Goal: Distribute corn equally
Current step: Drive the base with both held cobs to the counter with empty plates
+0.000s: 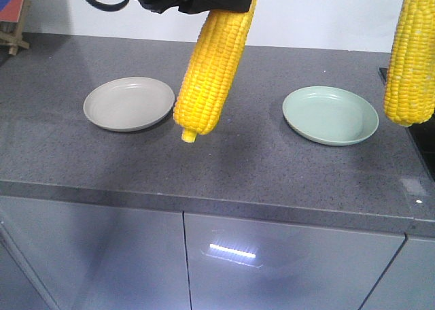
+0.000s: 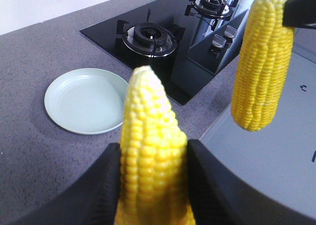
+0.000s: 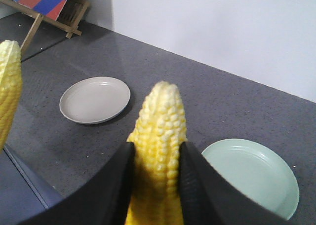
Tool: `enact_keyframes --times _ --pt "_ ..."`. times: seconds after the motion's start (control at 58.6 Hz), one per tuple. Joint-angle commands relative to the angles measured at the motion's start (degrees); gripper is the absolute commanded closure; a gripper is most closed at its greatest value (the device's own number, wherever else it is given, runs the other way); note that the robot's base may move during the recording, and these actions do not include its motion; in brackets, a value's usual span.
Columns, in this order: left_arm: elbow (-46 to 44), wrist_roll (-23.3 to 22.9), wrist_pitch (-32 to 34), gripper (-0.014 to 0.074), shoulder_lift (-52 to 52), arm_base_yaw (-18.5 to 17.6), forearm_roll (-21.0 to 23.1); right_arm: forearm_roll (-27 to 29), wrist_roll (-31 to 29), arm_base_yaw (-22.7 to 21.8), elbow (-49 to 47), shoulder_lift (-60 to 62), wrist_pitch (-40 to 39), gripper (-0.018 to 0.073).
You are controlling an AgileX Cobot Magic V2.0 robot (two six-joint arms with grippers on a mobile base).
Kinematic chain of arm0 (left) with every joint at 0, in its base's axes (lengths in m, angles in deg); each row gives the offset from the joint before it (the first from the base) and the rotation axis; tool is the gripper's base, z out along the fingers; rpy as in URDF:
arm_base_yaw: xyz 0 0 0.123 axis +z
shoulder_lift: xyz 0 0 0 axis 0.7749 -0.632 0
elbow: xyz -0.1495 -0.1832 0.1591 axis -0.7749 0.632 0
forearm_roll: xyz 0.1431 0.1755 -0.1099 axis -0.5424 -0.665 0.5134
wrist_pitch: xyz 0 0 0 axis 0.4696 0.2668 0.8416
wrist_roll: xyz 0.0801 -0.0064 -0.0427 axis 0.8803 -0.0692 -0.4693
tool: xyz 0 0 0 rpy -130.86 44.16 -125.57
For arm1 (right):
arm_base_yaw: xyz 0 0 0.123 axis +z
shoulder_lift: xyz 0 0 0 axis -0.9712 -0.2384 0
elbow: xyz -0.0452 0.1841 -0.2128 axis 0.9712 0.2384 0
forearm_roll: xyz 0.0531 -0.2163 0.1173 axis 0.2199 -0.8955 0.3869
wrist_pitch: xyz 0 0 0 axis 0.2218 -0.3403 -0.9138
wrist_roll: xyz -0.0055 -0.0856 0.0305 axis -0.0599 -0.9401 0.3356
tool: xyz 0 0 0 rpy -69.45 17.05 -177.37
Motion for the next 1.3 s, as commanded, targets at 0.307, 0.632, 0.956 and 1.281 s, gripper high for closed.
enact_keyframes --times 0.307,0.632,0.956,1.281 --pt "-1.8 -0.3 3.4 0.0603 2.5 0.0 2.6 2.5 -0.2 -0.4 -1.8 1.2 -2.9 0.0564" --pt "-1.8 -0.3 3.4 0.0603 2.5 0.0 2.6 2.5 -0.2 -0.4 -1.8 1.2 -2.9 0.0564" --pt "-1.8 -0.3 3.4 0.0603 2.5 0.0 2.6 2.5 -0.2 -0.4 -1.8 1.2 -2.9 0.0564" --pt "-1.8 -0.3 3.4 0.0603 2.5 0.0 2.6 2.5 -0.2 -0.4 -1.8 1.2 -2.9 0.0564"
